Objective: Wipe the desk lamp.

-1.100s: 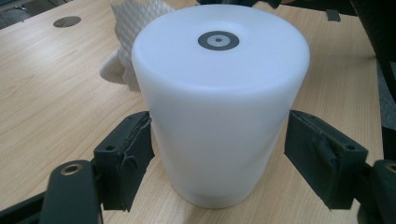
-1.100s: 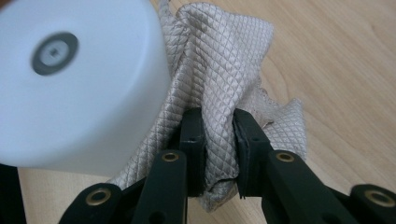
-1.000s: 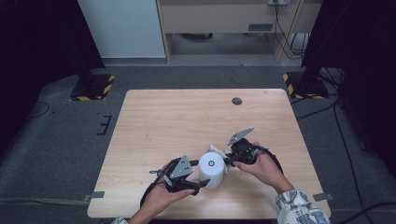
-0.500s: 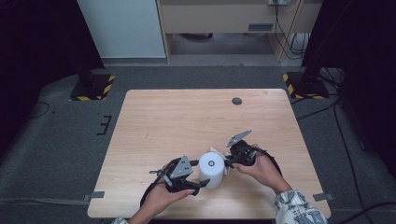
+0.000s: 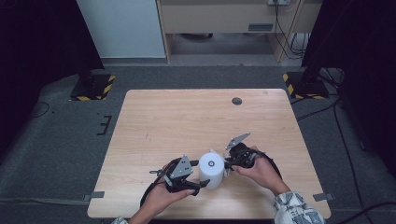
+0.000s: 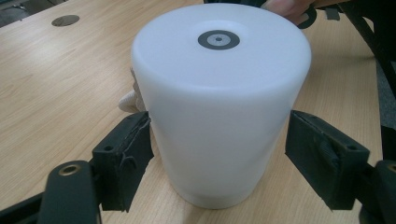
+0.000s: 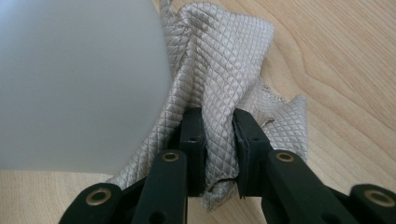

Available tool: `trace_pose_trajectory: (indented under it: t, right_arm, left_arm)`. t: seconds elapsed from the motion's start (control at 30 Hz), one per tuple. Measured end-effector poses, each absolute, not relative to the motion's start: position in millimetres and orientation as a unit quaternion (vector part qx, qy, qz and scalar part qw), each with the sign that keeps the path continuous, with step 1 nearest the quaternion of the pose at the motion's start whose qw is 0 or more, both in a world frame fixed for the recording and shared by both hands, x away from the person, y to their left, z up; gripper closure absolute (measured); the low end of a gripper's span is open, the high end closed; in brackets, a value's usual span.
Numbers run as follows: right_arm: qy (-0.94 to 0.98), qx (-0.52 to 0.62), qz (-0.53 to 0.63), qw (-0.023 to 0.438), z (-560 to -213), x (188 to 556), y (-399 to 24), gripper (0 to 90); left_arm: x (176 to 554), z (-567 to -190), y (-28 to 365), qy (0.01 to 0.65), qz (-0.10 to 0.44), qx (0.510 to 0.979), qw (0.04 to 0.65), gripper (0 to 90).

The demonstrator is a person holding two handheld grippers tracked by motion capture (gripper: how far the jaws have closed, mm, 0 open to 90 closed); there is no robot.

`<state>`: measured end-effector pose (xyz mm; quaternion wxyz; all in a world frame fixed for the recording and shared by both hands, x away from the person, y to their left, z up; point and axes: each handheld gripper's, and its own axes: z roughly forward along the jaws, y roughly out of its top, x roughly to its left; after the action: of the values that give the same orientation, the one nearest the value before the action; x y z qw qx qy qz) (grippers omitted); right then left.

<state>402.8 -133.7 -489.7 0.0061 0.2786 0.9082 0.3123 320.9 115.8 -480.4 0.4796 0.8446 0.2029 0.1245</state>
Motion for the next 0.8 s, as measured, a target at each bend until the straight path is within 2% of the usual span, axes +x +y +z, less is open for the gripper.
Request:
trace_pose_trajectory:
  t: [0.8]
  right_arm:
    - [0.907,0.281,0.314,0.002,-497.7,401.2,-135.7,76.1]
  left_arm:
    - [320.6,-480.5,115.5,0.202,0.124,0.845,0.479,22.4]
